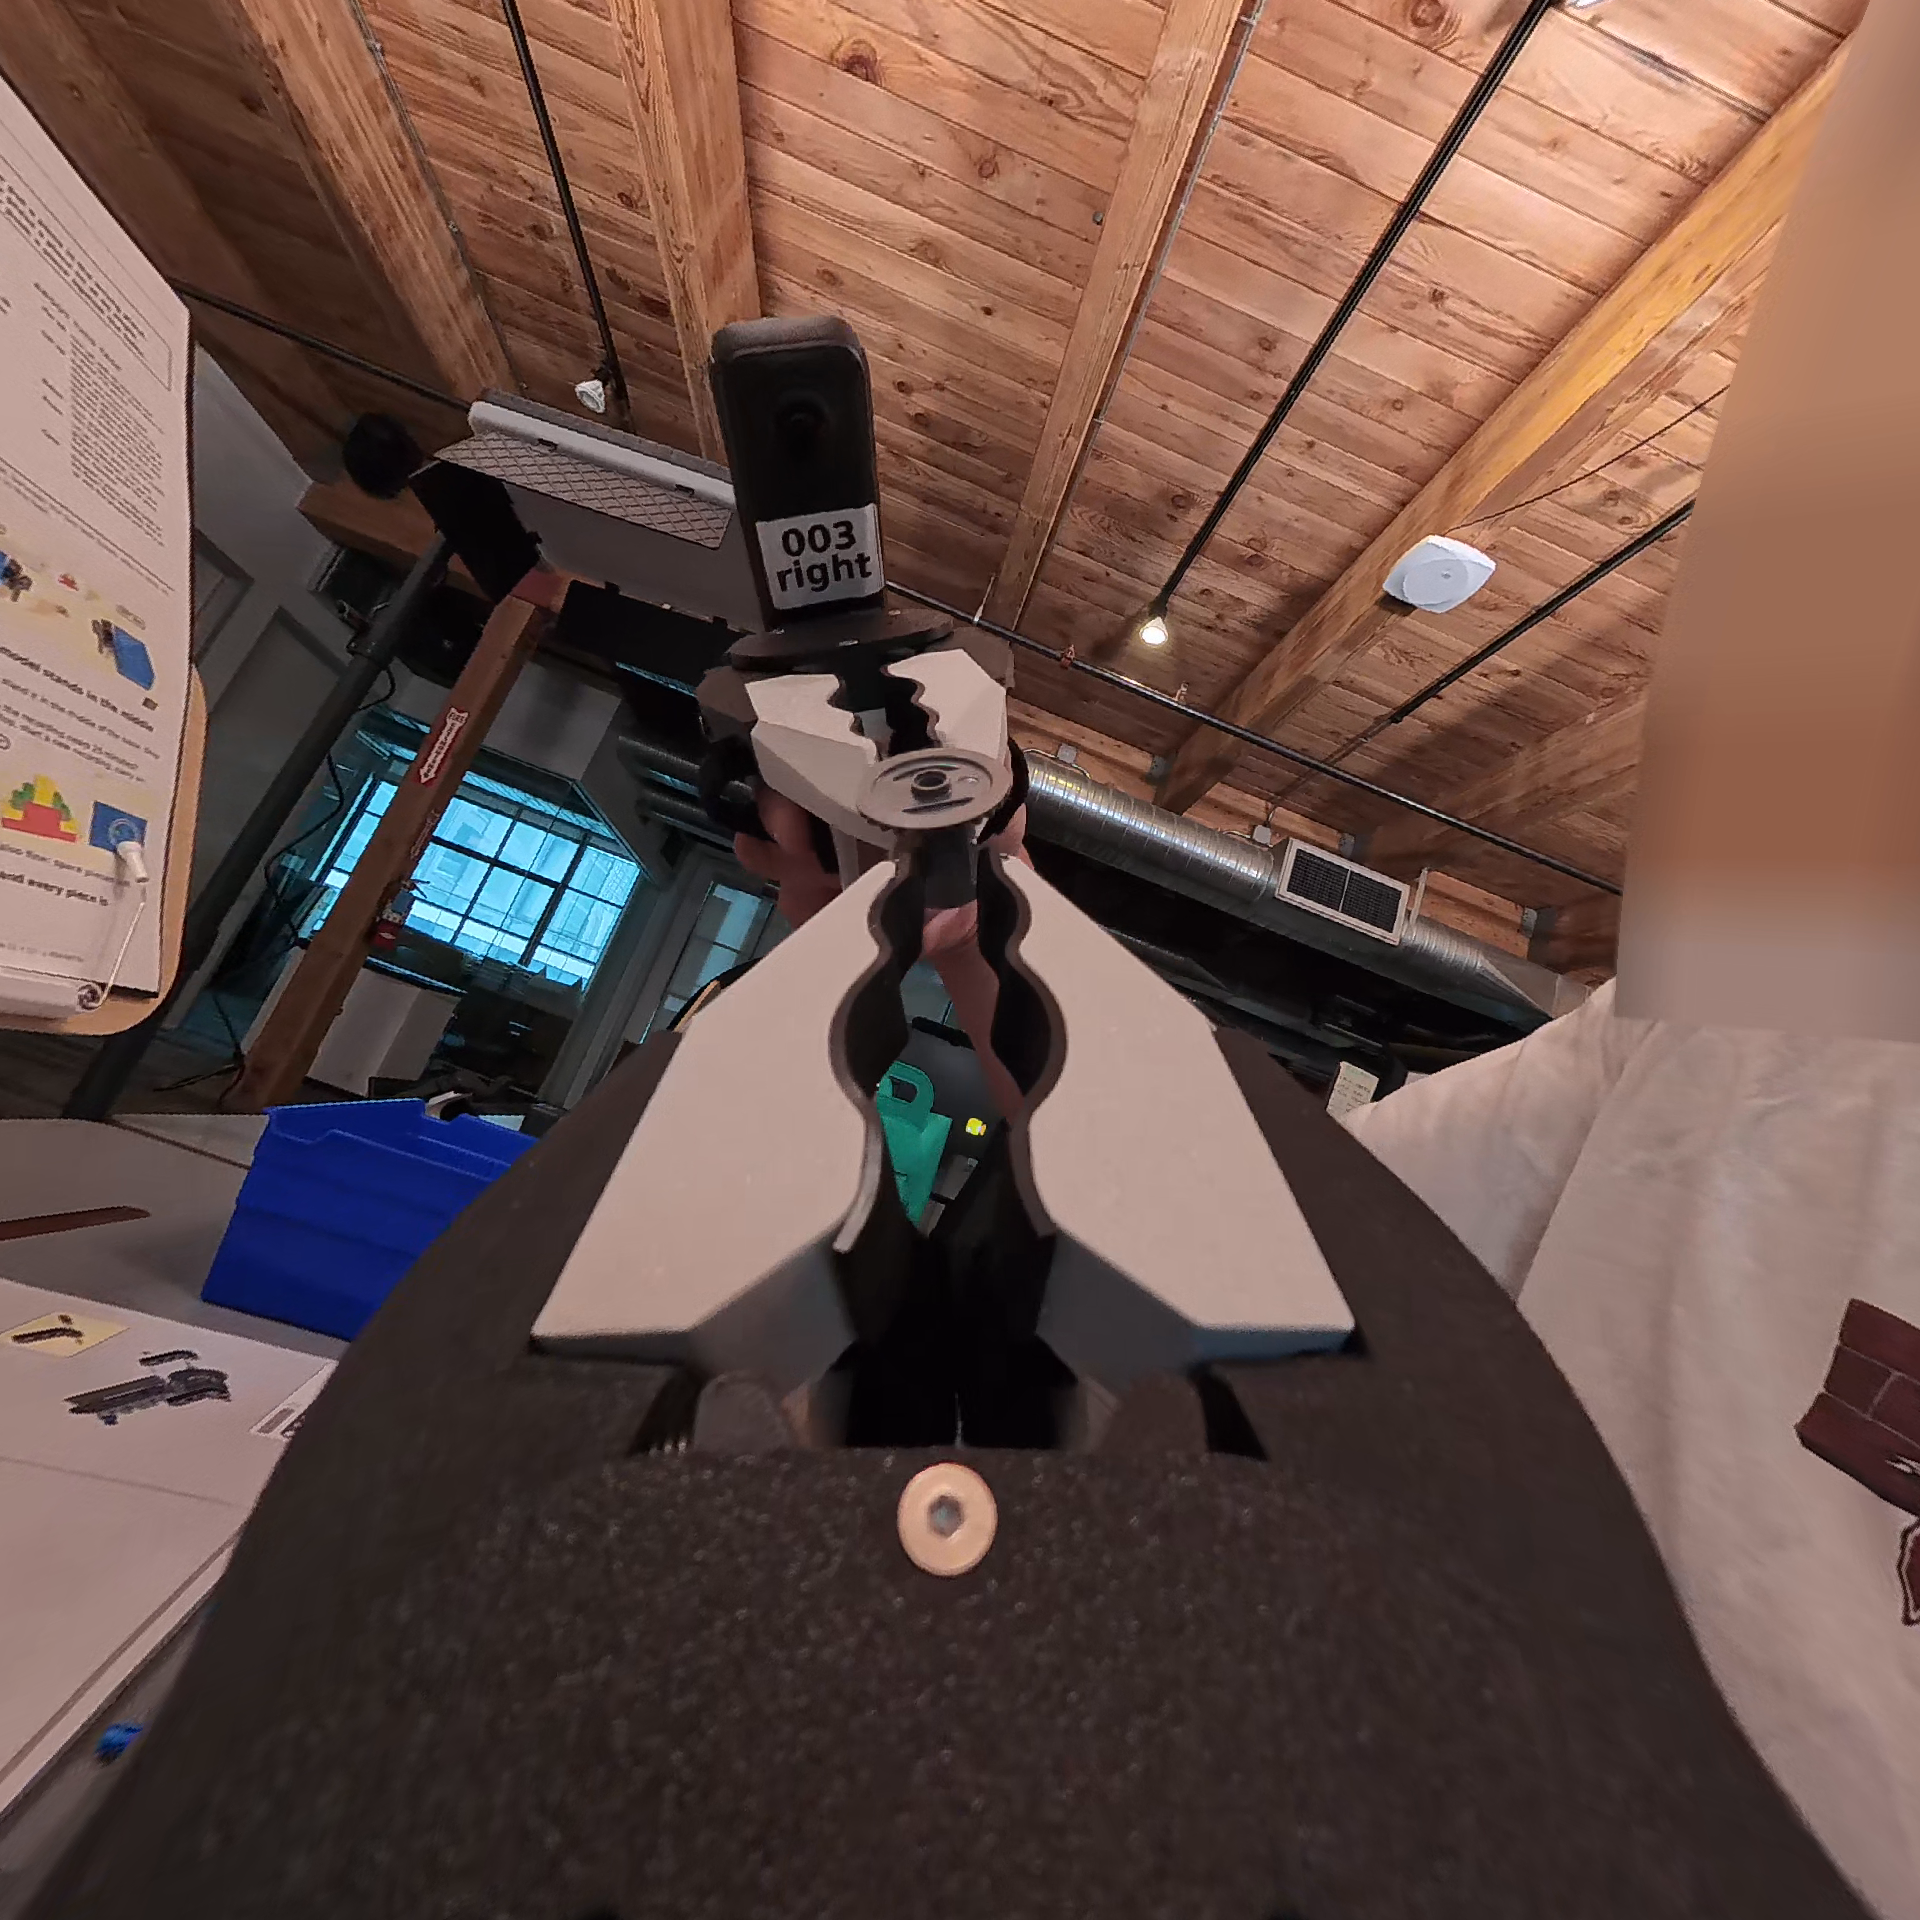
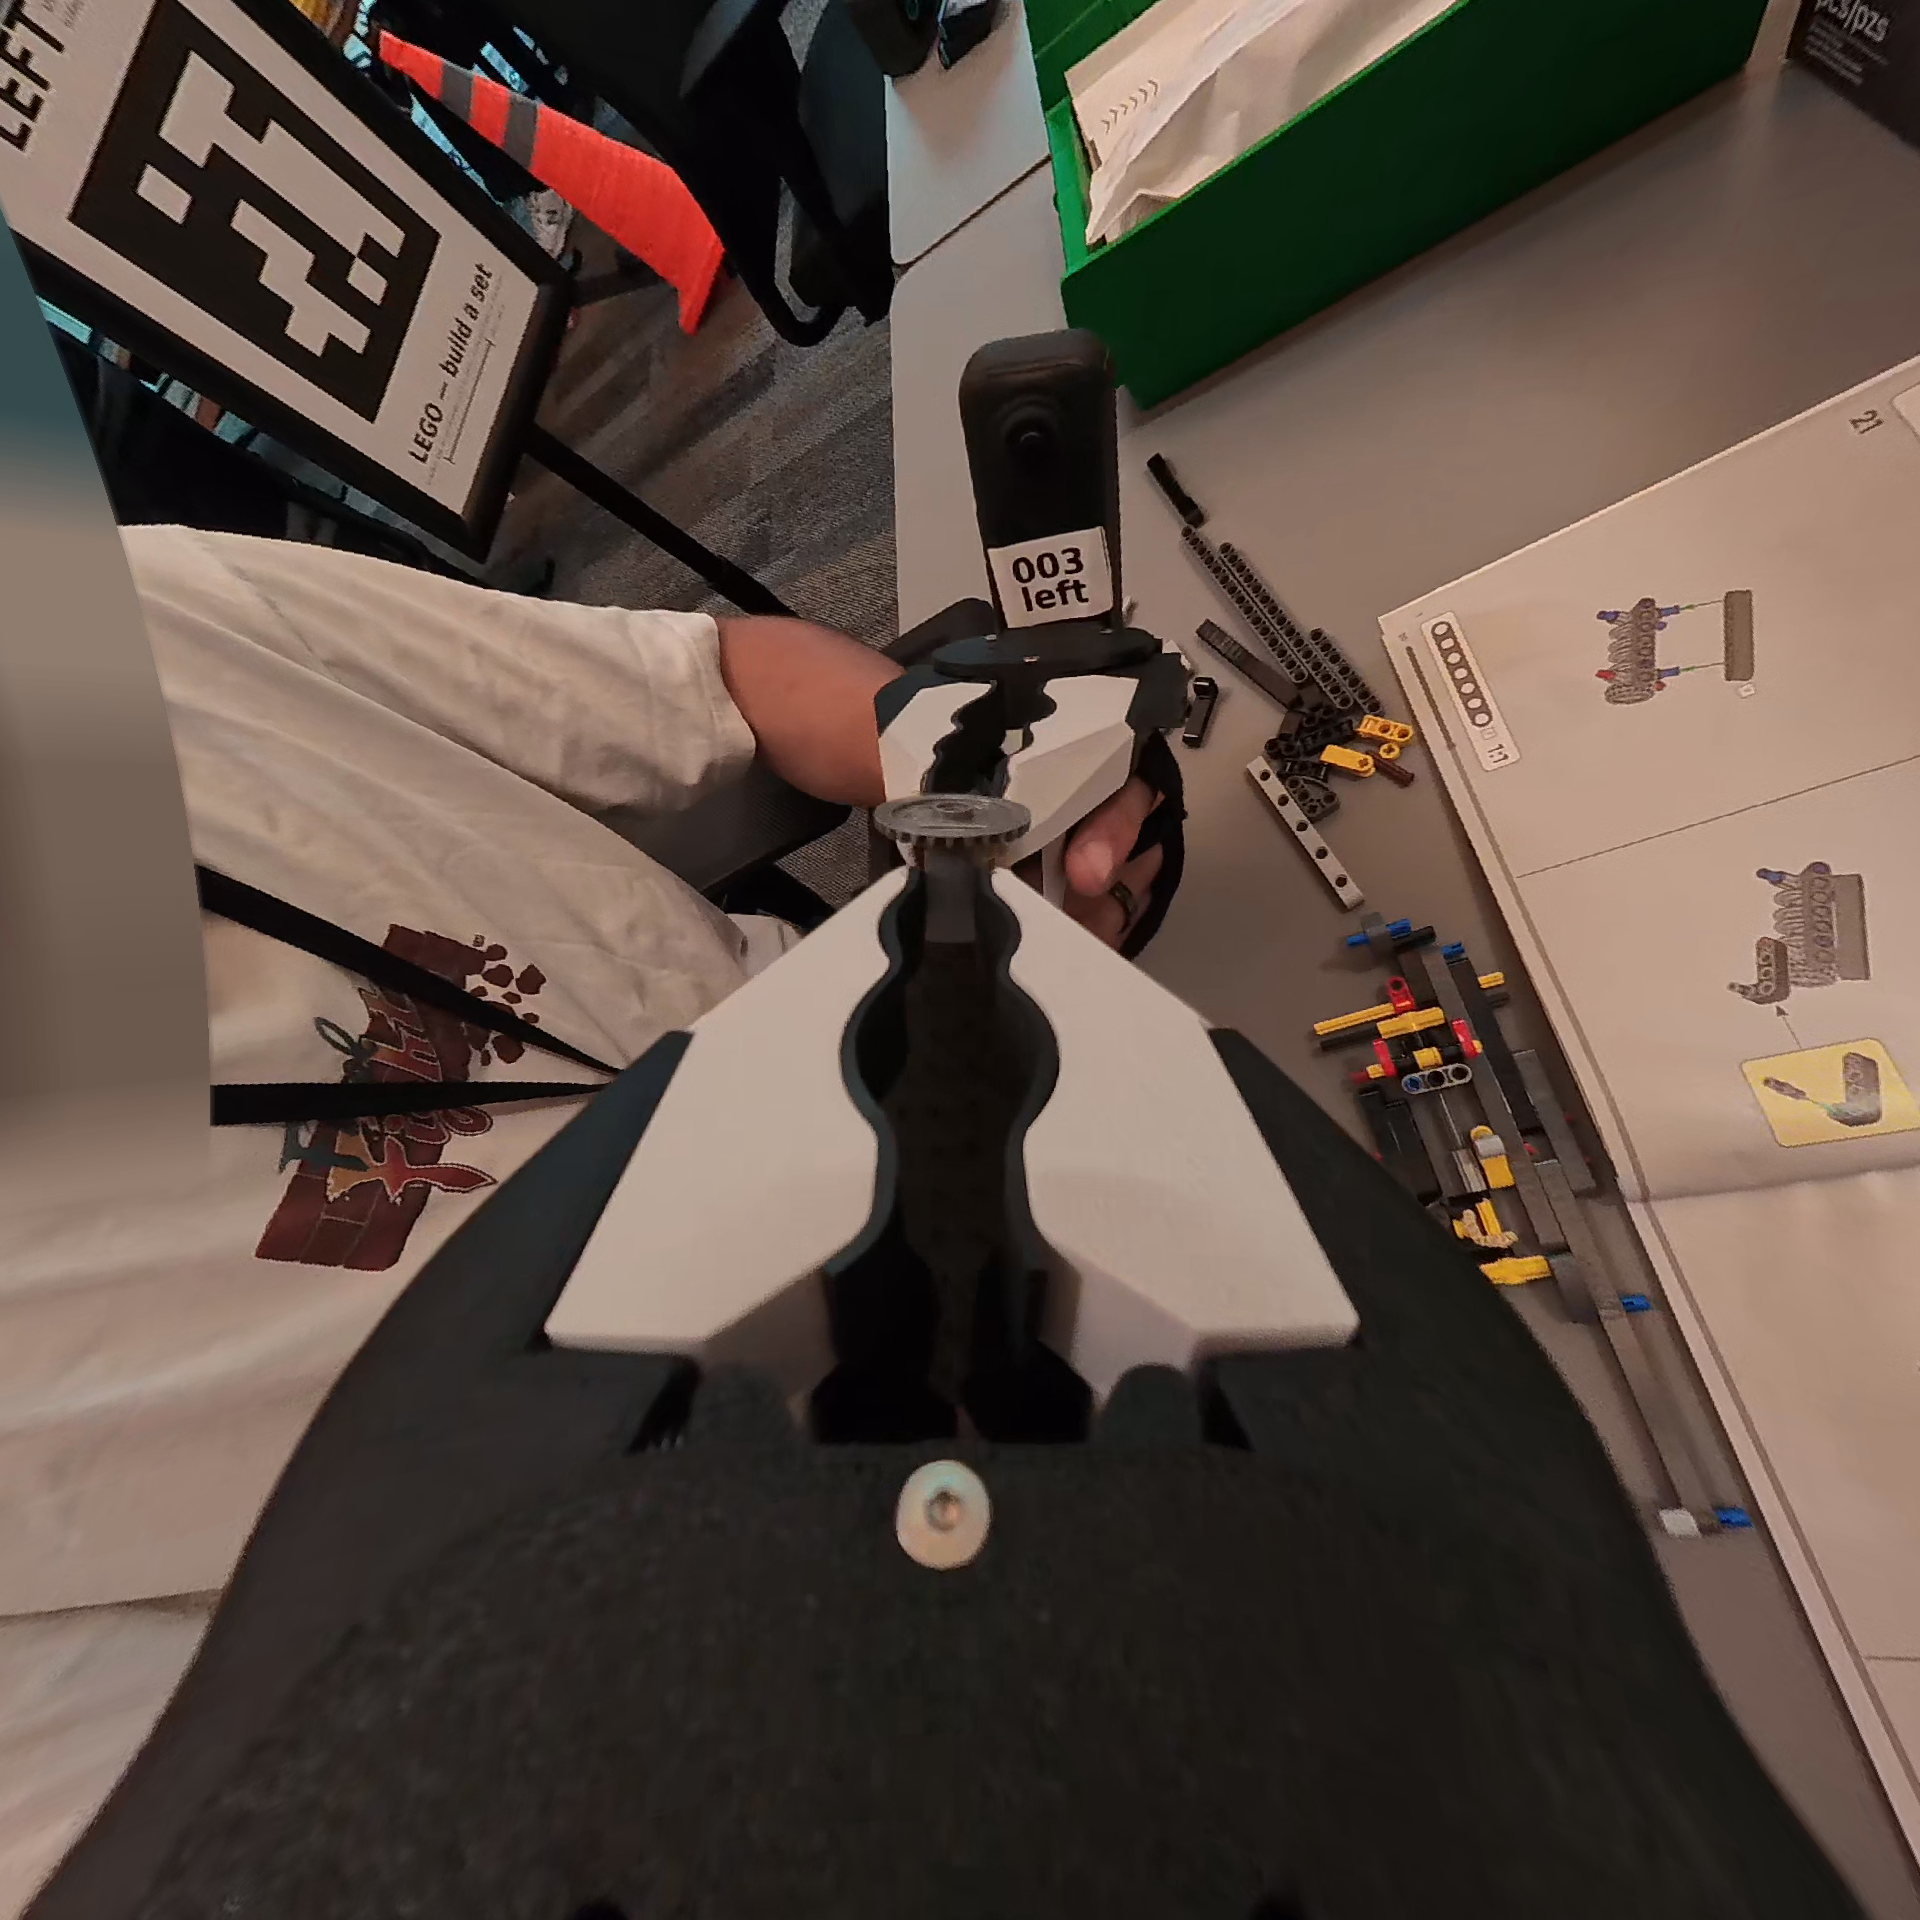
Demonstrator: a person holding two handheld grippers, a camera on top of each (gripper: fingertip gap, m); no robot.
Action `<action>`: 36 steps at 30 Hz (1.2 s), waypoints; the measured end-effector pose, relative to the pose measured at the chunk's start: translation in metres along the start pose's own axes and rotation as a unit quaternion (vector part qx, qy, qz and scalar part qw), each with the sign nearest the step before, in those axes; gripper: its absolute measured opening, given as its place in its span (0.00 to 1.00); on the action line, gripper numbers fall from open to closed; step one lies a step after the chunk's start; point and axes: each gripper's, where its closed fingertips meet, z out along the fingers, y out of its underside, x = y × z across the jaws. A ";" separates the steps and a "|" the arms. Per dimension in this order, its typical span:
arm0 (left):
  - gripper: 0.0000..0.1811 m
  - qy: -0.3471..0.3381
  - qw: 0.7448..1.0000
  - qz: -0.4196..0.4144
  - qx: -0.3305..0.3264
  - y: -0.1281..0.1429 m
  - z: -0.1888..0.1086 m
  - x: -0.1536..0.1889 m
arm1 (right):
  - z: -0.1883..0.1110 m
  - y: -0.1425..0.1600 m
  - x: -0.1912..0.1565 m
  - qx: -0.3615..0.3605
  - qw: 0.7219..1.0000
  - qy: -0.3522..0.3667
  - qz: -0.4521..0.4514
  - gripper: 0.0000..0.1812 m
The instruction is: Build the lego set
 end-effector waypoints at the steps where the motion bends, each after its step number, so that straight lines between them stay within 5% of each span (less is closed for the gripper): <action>1: 0.05 0.000 1.000 0.001 -0.001 0.000 0.000 0.000 | 0.000 0.000 0.000 -0.002 1.000 0.003 -0.001 0.05; 11: 0.05 -0.010 1.000 0.015 -0.011 -0.005 -0.004 -0.004 | -0.003 0.005 0.010 -0.003 0.999 0.037 -0.003 0.05; 16: 0.05 -0.164 0.978 0.073 -0.105 -0.023 -0.033 -0.063 | -0.006 0.043 0.045 -0.064 0.987 0.148 -0.024 0.05; 19: 0.07 -0.184 0.942 0.135 -0.246 -0.002 -0.051 -0.079 | 0.000 0.065 0.065 -0.114 0.977 0.177 -0.028 0.05; 23: 0.11 -0.145 0.909 0.117 -0.374 0.038 -0.070 -0.071 | 0.027 0.077 0.081 -0.160 0.975 0.144 -0.046 0.05; 28: 0.11 -0.257 0.774 0.134 -0.563 0.086 -0.153 -0.092 | 0.067 0.114 0.119 -0.184 0.972 0.144 -0.027 0.05; 32: 0.10 -0.279 0.703 0.191 -0.626 0.117 -0.183 -0.094 | 0.085 0.149 0.131 -0.188 0.972 0.140 -0.021 0.05; 36: 0.10 -0.309 0.669 0.204 -0.644 0.124 -0.184 -0.108 | 0.093 0.150 0.133 -0.140 0.982 0.126 -0.018 0.05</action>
